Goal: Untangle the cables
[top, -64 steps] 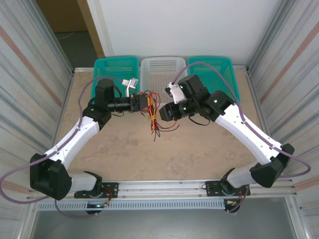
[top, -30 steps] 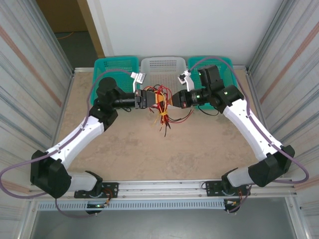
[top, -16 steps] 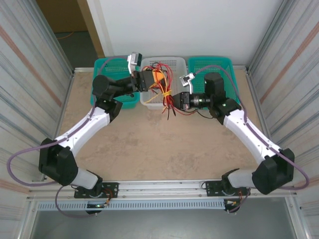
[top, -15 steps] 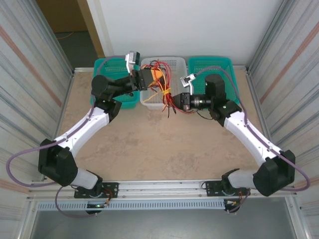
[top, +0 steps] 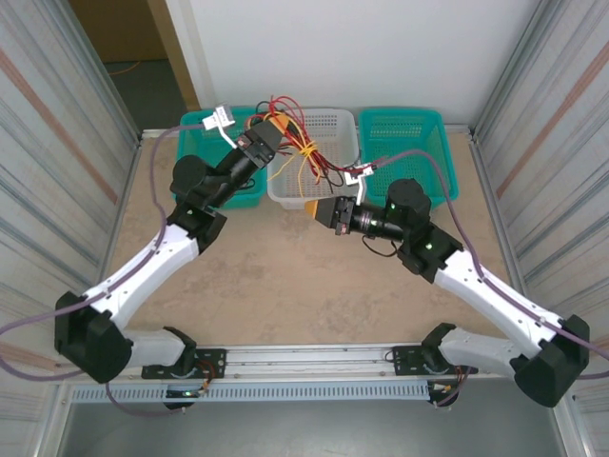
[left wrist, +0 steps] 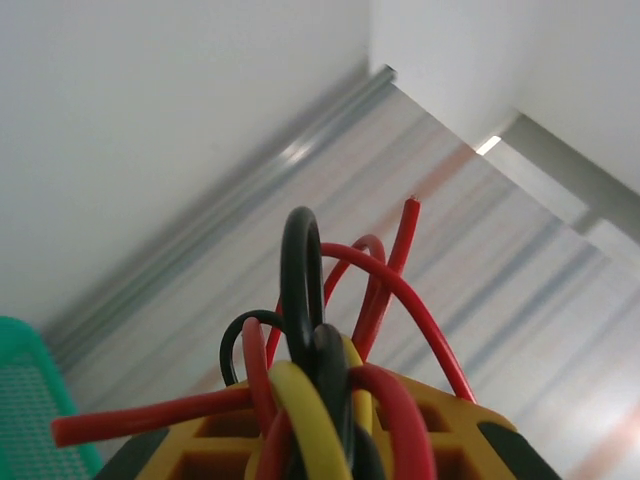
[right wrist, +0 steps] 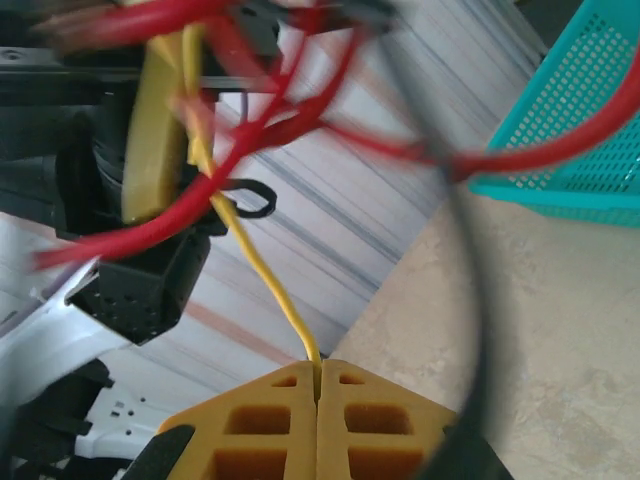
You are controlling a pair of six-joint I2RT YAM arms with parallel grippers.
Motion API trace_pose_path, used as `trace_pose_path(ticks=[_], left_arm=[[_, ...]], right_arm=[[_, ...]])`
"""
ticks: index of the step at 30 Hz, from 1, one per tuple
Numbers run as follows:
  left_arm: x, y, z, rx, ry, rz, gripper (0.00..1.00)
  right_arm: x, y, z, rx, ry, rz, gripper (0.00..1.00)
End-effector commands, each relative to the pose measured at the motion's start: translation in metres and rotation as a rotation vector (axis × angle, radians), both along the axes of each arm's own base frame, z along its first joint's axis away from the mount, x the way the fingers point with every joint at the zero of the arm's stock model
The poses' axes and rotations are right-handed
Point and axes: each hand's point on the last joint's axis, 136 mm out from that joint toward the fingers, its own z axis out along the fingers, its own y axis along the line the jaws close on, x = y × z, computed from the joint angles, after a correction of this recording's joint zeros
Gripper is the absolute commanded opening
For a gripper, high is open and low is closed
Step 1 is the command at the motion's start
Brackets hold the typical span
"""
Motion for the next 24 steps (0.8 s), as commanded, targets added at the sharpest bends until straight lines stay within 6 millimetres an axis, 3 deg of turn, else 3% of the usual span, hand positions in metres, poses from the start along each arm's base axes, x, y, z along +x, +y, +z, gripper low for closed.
trace_pose_path(ticks=[1,7,11,15,18,24], left_arm=[[0.017,0.040,-0.023,0.155,0.022,0.297,0.00],[0.022,0.054,-0.075,0.272,0.110,0.350,0.00],[0.015,0.042,-0.097,0.347,0.116,0.274,0.00],[0.004,0.023,-0.115,0.388,0.144,0.091,0.00],[-0.011,0.018,-0.109,0.350,0.121,-0.023,0.00],[-0.065,-0.003,-0.056,0.238,-0.101,-0.365,0.00]], right_arm=[[-0.009,-0.026,0.045,0.011,-0.087,-0.133,0.00],[-0.008,-0.053,0.068,-0.018,-0.097,-0.252,0.00],[0.003,-0.061,0.087,-0.071,-0.104,-0.304,0.00],[0.032,-0.065,0.094,-0.143,-0.052,-0.323,0.00],[0.054,-0.079,0.099,-0.165,-0.026,-0.347,0.00],[0.101,-0.091,0.082,-0.193,0.068,-0.201,0.00]])
